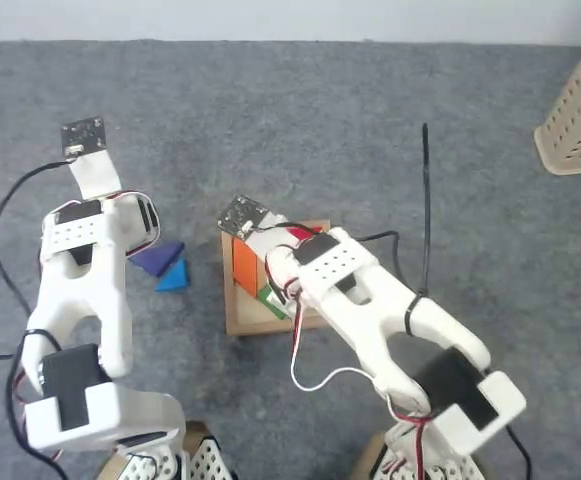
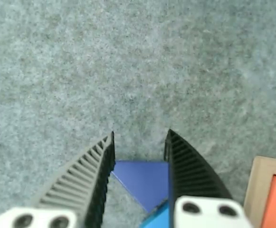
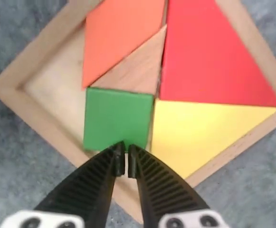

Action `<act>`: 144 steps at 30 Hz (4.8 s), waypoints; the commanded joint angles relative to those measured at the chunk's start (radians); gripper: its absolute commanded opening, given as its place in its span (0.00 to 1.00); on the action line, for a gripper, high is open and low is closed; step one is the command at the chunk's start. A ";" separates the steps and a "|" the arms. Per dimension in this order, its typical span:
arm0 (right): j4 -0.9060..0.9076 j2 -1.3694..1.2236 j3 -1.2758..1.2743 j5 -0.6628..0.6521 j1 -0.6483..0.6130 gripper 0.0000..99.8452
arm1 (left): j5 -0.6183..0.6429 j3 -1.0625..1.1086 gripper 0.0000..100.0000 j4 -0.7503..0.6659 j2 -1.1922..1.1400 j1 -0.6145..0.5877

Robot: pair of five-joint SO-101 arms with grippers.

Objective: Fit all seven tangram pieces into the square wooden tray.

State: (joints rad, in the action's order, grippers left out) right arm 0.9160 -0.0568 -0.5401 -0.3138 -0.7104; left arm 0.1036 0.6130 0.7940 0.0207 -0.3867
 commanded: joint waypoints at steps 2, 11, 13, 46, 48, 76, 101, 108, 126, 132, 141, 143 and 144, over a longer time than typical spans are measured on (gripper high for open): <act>-0.021 -0.051 0.095 0.008 -0.013 0.03 | 0.014 -0.007 0.17 -0.020 0.011 0.002; 0.061 0.124 0.097 0.089 0.010 0.03 | 0.014 -0.007 0.17 -0.020 0.011 0.002; 0.105 0.197 0.089 0.121 0.050 0.03 | 0.014 -0.007 0.17 -0.020 0.011 0.002; -0.012 0.869 -0.833 -0.275 0.866 0.03 | -0.577 -0.018 0.17 0.388 0.012 0.215; -0.013 0.869 -0.833 -0.275 0.866 0.03 | -0.551 0.013 0.17 0.308 0.012 0.216; -0.015 0.869 -0.836 -0.275 0.868 0.03 | -0.563 -0.059 0.16 0.299 -0.109 0.146; -0.015 0.869 -0.838 -0.275 0.868 0.03 | -0.618 0.008 0.16 0.276 -0.127 0.141; -0.015 0.869 -0.838 -0.275 0.868 0.03 | -0.621 0.010 0.08 0.278 -0.126 0.146; -0.015 0.869 -0.838 -0.275 0.868 0.03 | -0.614 -0.157 0.10 0.611 0.164 0.186; -0.015 0.869 -0.838 -0.275 0.868 0.03 | -0.517 -0.140 0.14 0.457 0.072 0.186; -0.015 0.869 -0.838 -0.275 0.868 0.03 | -0.508 -0.203 0.13 0.368 -0.222 0.186; -0.015 0.869 -0.838 -0.275 0.868 0.03 | -0.508 -0.205 0.13 0.368 -0.232 0.186; -0.015 0.869 -0.838 -0.275 0.868 0.03 | -0.508 -0.203 0.13 0.367 -0.236 0.184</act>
State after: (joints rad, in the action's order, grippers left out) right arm 0.9252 0.7902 -1.3732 -0.5731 0.1396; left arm -0.4181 0.4442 1.1792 -0.2156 -0.2087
